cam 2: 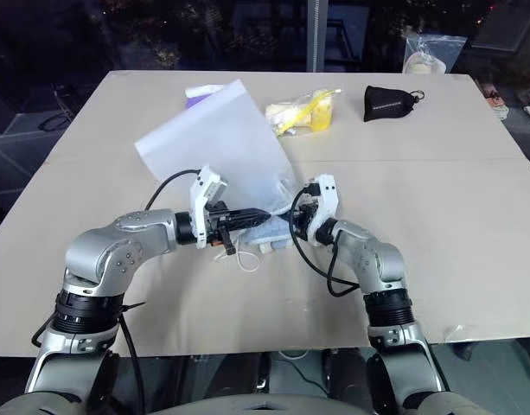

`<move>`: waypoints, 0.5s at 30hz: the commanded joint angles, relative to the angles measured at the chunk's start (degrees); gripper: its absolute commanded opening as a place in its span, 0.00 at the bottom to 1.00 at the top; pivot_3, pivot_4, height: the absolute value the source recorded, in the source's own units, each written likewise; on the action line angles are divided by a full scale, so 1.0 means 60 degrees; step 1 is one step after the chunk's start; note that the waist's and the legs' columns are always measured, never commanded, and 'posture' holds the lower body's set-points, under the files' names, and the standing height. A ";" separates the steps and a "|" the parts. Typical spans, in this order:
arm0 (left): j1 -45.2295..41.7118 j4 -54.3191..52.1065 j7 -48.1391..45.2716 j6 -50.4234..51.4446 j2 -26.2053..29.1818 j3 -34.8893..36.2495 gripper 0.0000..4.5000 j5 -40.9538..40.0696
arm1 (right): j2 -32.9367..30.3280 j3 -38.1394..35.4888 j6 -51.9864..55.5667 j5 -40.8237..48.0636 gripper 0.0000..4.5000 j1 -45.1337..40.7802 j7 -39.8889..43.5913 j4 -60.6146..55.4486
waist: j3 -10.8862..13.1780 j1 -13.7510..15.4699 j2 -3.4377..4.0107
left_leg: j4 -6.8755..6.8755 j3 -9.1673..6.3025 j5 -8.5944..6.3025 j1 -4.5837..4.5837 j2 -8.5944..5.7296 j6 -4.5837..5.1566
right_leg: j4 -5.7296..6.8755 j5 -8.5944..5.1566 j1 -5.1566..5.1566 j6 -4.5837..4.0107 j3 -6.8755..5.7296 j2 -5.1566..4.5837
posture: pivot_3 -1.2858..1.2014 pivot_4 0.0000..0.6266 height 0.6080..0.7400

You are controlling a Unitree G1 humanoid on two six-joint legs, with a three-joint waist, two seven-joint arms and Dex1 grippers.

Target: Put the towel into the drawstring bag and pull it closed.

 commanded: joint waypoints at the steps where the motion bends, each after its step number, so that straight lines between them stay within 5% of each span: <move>1: -0.0217 -0.0264 0.0094 0.0336 -0.0220 0.0331 0.00 -0.0608 | 0.0549 -0.0115 -0.0446 0.0248 0.01 -0.0602 0.0233 0.0717 | -0.0001 -0.0022 -0.0001 | 0.0003 0.0007 0.0000 0.0001 -0.0003 0.0000 | -0.0001 0.0000 0.0001 0.0001 0.0012 0.0000 | 0.52 0.24 1.00; 8: -0.0107 -0.0241 0.0375 0.0768 -0.0365 0.0739 0.00 -0.1148 | 0.1041 -0.0143 -0.2430 -0.0547 0.01 -0.1327 0.0800 0.3209 | 0.0000 -0.0130 0.0000 | -0.0008 0.0001 0.0000 0.0004 -0.0001 0.0000 | 0.0000 0.0005 -0.0002 0.0007 0.0014 0.0008 | 0.52 0.24 1.00; 9: -0.0171 -0.0126 0.0458 0.0818 -0.0407 0.0857 0.00 -0.1204 | 0.0973 -0.0063 -0.2617 -0.0758 0.22 -0.1275 0.0738 0.3255 | 0.0000 -0.0137 0.0000 | -0.0009 0.0000 0.0000 0.0003 -0.0002 0.0000 | -0.0001 0.0004 -0.0002 0.0007 0.0014 0.0008 | 0.52 0.24 1.00; 13: -0.0396 0.0358 0.0710 0.0893 -0.0425 0.1213 0.00 -0.1254 | 0.0342 0.0578 -0.2854 -0.1486 0.60 -0.0679 0.0800 0.2051 | 0.0000 -0.0129 0.0000 | -0.0007 0.0005 0.0000 -0.0001 -0.0003 0.0000 | -0.0005 0.0005 -0.0002 0.0008 0.0016 0.0006 | 0.52 0.24 1.00; 15: -0.0542 0.0717 0.0803 0.0825 -0.0391 0.1347 0.00 -0.1212 | -0.0325 0.1113 -0.2561 -0.1831 0.60 -0.0215 0.0972 0.0945 | 0.0001 -0.0116 0.0002 | -0.0007 0.0002 0.0000 -0.0002 -0.0004 0.0000 | -0.0005 0.0004 -0.0002 0.0007 0.0016 0.0005 | 0.52 0.24 1.00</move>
